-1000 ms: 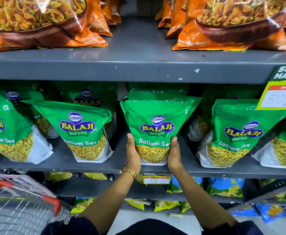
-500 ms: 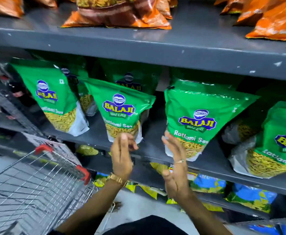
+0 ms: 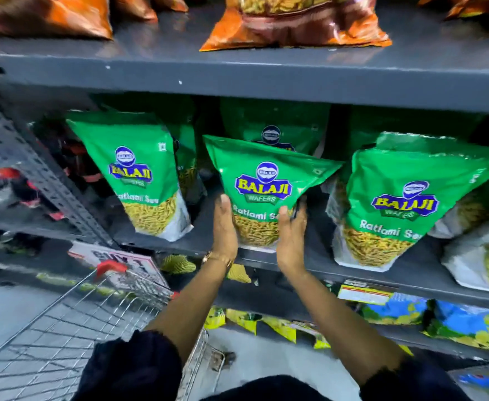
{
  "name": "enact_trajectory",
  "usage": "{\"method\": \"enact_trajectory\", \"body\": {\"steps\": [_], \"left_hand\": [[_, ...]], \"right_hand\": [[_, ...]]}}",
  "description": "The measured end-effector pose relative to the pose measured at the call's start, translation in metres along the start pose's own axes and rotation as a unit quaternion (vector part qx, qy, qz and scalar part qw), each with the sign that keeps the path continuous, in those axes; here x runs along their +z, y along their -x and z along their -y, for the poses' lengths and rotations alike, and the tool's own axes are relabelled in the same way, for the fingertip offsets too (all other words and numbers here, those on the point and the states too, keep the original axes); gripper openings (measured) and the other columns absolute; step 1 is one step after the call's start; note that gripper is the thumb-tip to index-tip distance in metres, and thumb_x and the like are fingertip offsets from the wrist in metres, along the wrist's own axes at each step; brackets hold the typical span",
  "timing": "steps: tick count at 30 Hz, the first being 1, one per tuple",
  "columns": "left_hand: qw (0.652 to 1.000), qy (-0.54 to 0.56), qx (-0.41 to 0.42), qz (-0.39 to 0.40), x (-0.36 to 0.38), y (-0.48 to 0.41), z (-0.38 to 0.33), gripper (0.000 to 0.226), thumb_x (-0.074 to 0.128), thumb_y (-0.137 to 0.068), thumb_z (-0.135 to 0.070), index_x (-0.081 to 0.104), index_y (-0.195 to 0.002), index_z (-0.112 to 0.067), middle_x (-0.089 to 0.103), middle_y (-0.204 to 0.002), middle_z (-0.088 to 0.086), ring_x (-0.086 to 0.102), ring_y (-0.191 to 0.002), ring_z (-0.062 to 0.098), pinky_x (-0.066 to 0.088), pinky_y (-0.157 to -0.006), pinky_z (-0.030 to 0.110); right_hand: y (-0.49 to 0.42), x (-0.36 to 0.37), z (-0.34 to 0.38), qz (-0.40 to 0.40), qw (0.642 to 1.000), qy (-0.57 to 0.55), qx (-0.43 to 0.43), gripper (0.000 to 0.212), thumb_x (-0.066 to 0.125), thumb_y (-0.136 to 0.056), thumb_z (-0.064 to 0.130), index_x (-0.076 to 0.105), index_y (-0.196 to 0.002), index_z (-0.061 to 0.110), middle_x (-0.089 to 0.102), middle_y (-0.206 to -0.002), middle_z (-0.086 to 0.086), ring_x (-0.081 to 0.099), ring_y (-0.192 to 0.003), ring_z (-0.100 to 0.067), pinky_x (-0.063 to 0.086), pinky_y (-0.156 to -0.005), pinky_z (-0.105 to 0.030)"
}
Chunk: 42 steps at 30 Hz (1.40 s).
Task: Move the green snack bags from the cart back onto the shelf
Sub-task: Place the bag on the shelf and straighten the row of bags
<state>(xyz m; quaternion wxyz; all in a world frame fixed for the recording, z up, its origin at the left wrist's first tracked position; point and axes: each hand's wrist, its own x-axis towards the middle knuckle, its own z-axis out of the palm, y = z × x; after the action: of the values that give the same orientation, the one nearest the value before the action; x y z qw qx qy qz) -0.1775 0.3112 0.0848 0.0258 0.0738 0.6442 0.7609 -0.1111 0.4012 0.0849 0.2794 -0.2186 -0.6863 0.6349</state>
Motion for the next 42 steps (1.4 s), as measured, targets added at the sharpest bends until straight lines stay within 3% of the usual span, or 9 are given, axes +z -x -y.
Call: {"method": "enact_trajectory", "body": {"steps": [6,10,17,25,28,32,36,39,42], "left_hand": [[0.997,0.046,-0.032,0.059,-0.001,0.004,0.003,0.073,0.047,-0.078,-0.077,0.061,-0.122,-0.02,0.066,-0.126,0.012,0.06,-0.12,0.033,0.045,-0.104,0.059],[0.993,0.02,-0.041,0.105,-0.009,0.005,0.01,0.088,0.05,-0.073,-0.08,0.052,-0.132,-0.014,0.065,-0.126,0.002,0.061,-0.121,0.021,0.045,-0.107,0.049],[0.985,0.078,-0.078,0.136,-0.009,-0.006,0.017,0.103,0.053,-0.064,-0.086,0.049,-0.137,-0.015,0.062,-0.133,0.005,0.06,-0.123,0.018,0.048,-0.104,0.035],[0.979,0.104,-0.087,0.153,-0.005,-0.008,0.022,0.088,0.052,-0.067,-0.084,0.056,-0.129,-0.023,0.063,-0.132,0.006,0.058,-0.126,0.024,0.045,-0.108,0.045],[0.978,0.101,-0.092,0.156,-0.005,-0.007,0.018,0.086,0.05,-0.067,-0.084,0.057,-0.127,-0.022,0.07,-0.12,-0.003,0.066,-0.115,0.015,0.055,-0.095,0.033],[0.981,0.05,-0.103,0.159,-0.011,-0.008,0.016,0.076,0.03,-0.084,-0.075,0.055,-0.132,-0.022,0.066,-0.127,-0.003,0.061,-0.123,0.015,0.051,-0.102,0.032],[0.996,-0.057,0.003,0.071,-0.029,0.005,0.003,0.088,0.024,-0.072,-0.09,0.048,-0.135,-0.034,0.054,-0.135,-0.021,0.047,-0.125,-0.01,0.033,-0.109,0.015],[0.993,-0.061,0.096,0.015,-0.052,0.023,-0.005,0.074,0.03,-0.084,-0.078,0.049,-0.133,-0.026,0.056,-0.132,-0.013,0.051,-0.127,0.001,0.038,-0.106,0.016],[0.964,-0.123,0.213,-0.106,-0.088,0.028,-0.01,0.072,0.03,-0.095,-0.061,0.04,-0.14,-0.005,0.045,-0.144,0.011,0.044,-0.135,0.019,0.037,-0.11,0.024]], "right_hand": [[-0.017,0.004,-0.019,0.0,0.999,-0.038,0.007,0.095,0.046,-0.082,0.077,0.022,-0.152,0.018,0.045,-0.151,-0.009,0.043,-0.141,-0.027,0.034,-0.115,-0.058],[-0.02,-0.002,-0.016,0.002,0.995,-0.088,0.043,0.106,0.055,-0.069,0.083,0.039,-0.143,0.01,0.056,-0.139,-0.015,0.054,-0.13,-0.031,0.041,-0.111,-0.056],[-0.022,-0.006,-0.019,0.048,0.991,-0.123,0.033,0.085,0.066,-0.06,0.081,0.058,-0.116,0.017,0.066,-0.117,-0.013,0.061,-0.117,-0.035,0.043,-0.106,-0.061],[-0.024,-0.007,-0.027,0.043,0.99,-0.13,0.027,0.087,0.063,-0.063,0.081,0.057,-0.119,0.015,0.066,-0.118,-0.011,0.061,-0.119,-0.034,0.048,-0.104,-0.054],[-0.023,-0.005,-0.025,0.037,0.99,-0.133,0.021,0.087,0.064,-0.064,0.08,0.057,-0.119,0.013,0.071,-0.111,-0.001,0.066,-0.11,-0.024,0.05,-0.1,-0.048],[-0.02,0.002,-0.024,-0.043,0.994,-0.105,-0.007,0.108,0.056,-0.073,0.079,0.03,-0.147,0.005,0.047,-0.147,-0.013,0.047,-0.136,-0.023,0.038,-0.116,-0.046],[0.016,0.004,-0.012,-0.194,0.973,0.053,-0.112,0.095,0.038,-0.087,0.072,0.006,-0.154,0.013,0.006,-0.16,0.001,0.007,-0.153,-0.019,0.01,-0.125,-0.049],[0.066,0.006,0.003,-0.1,0.947,0.144,-0.268,0.082,0.035,-0.097,0.057,0.016,-0.149,-0.004,0.016,-0.157,-0.022,0.014,-0.15,-0.033,0.01,-0.125,-0.036],[0.092,0.031,0.011,0.085,0.941,0.122,-0.303,0.077,0.035,-0.094,0.062,0.018,-0.153,0.016,0.023,-0.154,-0.017,0.015,-0.151,-0.018,0.01,-0.122,-0.022]]}}
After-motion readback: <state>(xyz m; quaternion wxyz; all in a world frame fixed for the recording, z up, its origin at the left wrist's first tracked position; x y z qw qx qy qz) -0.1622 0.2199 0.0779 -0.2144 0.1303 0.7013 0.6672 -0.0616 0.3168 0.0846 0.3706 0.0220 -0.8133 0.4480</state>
